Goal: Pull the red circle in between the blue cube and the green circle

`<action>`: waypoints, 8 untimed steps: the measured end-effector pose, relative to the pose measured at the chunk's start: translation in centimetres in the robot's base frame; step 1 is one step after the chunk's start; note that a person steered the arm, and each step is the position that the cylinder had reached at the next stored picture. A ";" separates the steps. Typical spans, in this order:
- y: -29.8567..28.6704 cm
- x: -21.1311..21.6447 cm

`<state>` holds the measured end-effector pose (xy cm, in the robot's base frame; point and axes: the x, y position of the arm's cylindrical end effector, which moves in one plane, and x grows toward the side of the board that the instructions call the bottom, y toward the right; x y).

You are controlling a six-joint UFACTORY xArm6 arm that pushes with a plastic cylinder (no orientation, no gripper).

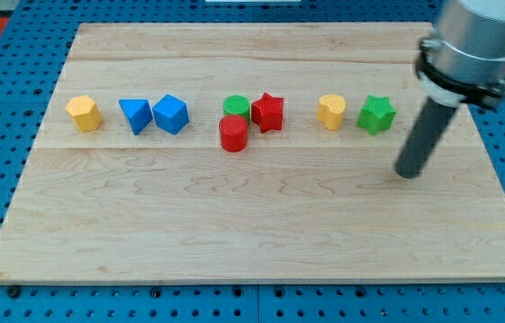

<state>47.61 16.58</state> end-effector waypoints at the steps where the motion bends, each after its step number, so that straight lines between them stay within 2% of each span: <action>1: -8.4 -0.7; 2: -14.8 -0.9; 3: -17.5 -2.8; 4: -17.1 -4.9; 6: -21.8 -4.6; 8: -20.3 -3.1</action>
<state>44.54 -3.73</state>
